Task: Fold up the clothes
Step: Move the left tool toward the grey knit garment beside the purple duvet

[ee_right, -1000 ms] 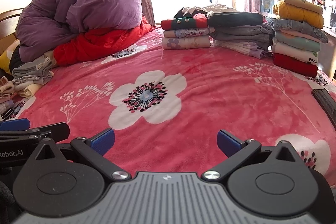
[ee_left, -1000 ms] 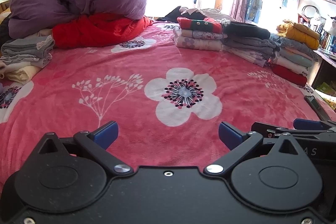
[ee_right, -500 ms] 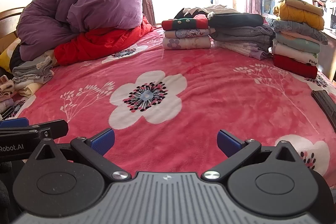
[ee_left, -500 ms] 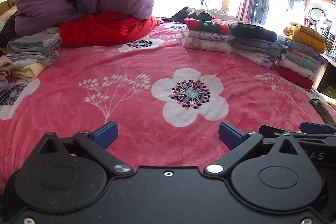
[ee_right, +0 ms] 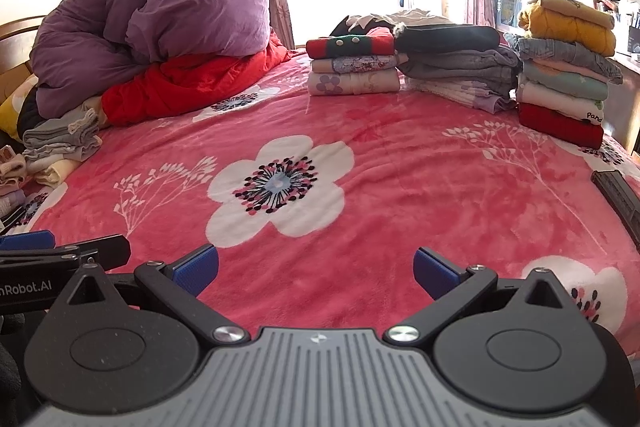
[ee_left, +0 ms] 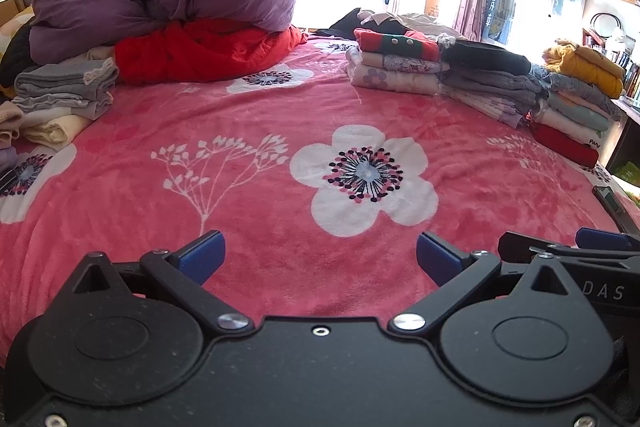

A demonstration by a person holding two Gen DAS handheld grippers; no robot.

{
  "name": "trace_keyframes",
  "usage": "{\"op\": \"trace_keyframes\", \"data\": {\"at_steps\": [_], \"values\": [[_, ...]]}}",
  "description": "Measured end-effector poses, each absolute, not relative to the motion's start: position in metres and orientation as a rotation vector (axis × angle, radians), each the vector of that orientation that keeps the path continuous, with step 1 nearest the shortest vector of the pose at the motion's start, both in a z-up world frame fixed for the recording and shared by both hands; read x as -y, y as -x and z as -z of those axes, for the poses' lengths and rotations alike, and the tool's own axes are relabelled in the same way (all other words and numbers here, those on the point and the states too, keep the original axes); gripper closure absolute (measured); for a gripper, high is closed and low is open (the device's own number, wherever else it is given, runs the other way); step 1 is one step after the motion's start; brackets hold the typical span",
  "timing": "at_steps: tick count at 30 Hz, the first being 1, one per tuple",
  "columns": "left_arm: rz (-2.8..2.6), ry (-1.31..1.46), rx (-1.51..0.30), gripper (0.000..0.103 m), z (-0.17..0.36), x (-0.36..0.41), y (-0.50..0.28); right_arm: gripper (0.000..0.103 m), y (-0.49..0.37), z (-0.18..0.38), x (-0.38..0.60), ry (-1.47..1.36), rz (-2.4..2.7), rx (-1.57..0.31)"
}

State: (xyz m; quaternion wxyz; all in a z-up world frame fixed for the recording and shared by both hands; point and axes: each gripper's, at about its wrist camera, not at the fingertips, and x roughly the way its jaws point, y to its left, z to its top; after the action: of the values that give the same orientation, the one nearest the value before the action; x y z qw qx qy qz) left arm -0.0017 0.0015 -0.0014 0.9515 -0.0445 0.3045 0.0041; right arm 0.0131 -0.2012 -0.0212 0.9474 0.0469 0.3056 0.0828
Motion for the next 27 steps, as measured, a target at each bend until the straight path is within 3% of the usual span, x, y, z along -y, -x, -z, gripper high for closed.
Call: {"op": "trace_keyframes", "data": {"at_steps": [27], "values": [[0.0,0.106,-0.615,0.0,-0.0056,-0.0074,0.0038,0.0,-0.0079,0.0149,0.2055,-0.137,-0.192,-0.616]]}}
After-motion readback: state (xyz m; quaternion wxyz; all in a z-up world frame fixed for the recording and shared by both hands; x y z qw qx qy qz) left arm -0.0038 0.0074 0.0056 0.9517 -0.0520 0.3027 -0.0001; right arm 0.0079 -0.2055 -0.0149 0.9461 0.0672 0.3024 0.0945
